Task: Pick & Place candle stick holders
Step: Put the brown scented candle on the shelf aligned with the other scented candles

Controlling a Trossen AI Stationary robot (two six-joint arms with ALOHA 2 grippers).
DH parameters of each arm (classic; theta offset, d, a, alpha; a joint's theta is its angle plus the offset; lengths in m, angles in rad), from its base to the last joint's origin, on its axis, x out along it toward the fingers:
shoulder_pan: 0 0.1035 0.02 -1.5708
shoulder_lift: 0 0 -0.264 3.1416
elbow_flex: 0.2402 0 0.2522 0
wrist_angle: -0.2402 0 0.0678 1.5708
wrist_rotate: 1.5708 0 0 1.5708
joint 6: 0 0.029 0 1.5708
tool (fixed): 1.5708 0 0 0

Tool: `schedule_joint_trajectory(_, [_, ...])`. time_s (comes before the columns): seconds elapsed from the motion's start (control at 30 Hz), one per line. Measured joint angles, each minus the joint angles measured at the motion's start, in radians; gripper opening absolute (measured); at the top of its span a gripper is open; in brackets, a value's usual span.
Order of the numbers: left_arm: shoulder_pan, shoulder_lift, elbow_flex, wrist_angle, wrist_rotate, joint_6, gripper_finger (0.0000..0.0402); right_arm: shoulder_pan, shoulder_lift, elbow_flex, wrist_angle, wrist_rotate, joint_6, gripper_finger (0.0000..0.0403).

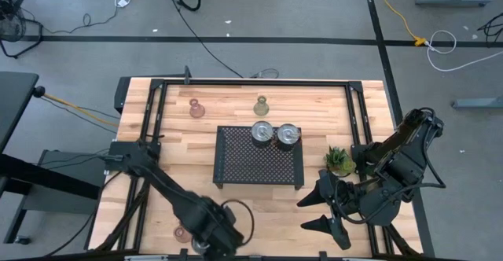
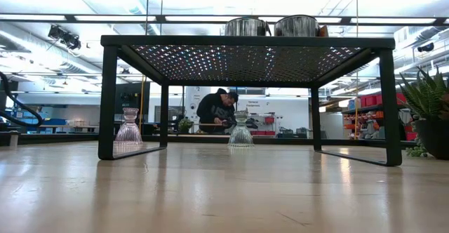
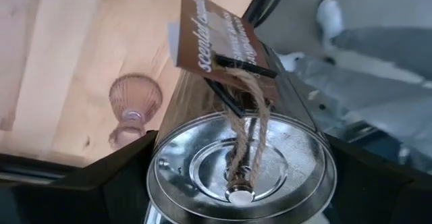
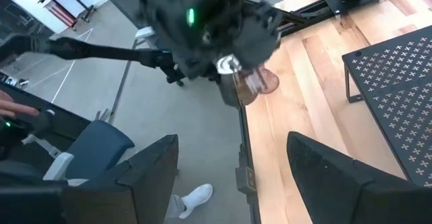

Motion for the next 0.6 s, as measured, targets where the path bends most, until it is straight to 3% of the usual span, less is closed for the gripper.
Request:
schedule_joint_trajectory(0.27, [0.109,-0.125,0.0,0.0,-0.075,0.009,0.0358,0.0,0.0,0.0,0.001,0.0,0.0,0.0274])
schedule_joint_trajectory(0.6, [0.336,-0.224,0.001,0.0,-0.177,0.14,0.0358,0.0,0.0,0.0,0.003,-0.001,0.017,0.0274])
